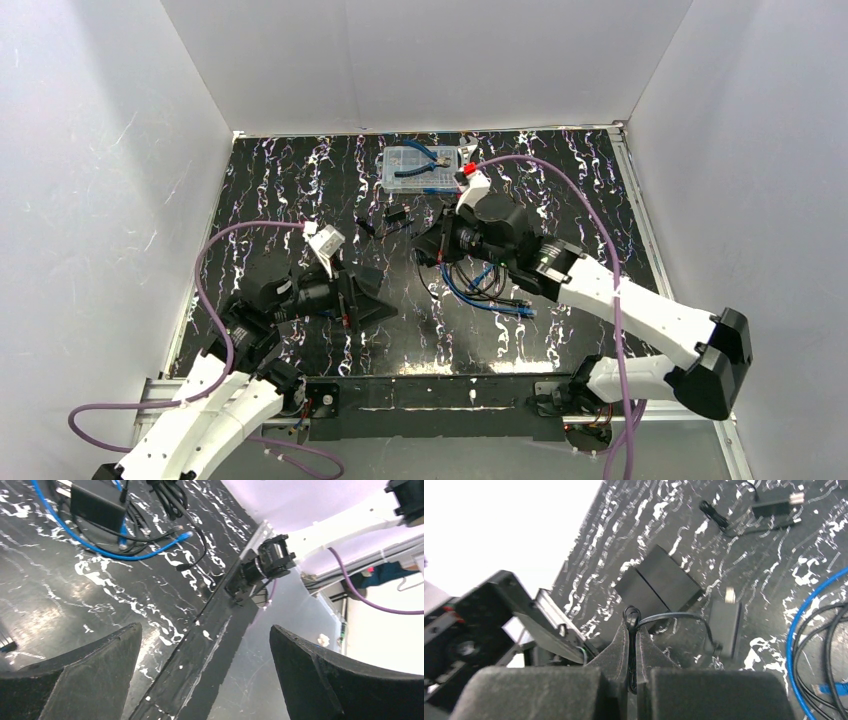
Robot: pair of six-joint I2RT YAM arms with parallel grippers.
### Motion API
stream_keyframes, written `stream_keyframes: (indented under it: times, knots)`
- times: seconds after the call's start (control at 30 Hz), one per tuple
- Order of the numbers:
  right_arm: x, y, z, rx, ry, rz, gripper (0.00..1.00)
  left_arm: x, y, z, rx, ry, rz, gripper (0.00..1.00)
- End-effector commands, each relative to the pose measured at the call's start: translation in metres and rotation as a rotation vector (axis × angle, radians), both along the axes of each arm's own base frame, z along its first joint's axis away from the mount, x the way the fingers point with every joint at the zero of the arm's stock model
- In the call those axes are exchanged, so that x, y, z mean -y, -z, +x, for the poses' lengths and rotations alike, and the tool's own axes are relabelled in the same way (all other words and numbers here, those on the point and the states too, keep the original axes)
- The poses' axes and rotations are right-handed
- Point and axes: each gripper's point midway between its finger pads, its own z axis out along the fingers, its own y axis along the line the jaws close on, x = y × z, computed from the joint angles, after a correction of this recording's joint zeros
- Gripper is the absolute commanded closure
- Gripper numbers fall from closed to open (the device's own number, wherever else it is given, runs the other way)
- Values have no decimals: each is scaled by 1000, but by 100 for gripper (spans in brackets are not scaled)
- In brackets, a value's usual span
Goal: Insert the plug into the switch port
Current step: Pick up the power from the center of the board.
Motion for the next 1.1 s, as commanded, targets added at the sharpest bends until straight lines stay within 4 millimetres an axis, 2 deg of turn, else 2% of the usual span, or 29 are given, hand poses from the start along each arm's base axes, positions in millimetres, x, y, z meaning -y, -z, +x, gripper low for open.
stream_keyframes:
  times: [0.0, 0.17, 0.43, 0.77, 1.0, 1.07]
  knots:
    - [-2, -53, -13, 60, -43, 163, 99, 14, -21, -11, 24, 109, -110, 1]
    - [0, -86, -32, 65, -112, 258, 99, 21, -27, -12, 32, 146, -157, 1]
    - [-8, -134, -61, 37, -257, 403, 99, 30, -41, -15, 61, 217, -254, 0]
    - [-20, -169, -70, 3, -328, 512, 99, 35, -50, -18, 71, 269, -305, 0]
    - [-30, -183, -66, -27, -339, 567, 99, 36, -57, -23, 87, 305, -333, 1]
    - [-33, -183, -63, -33, -334, 567, 99, 36, -59, -24, 90, 315, -340, 4]
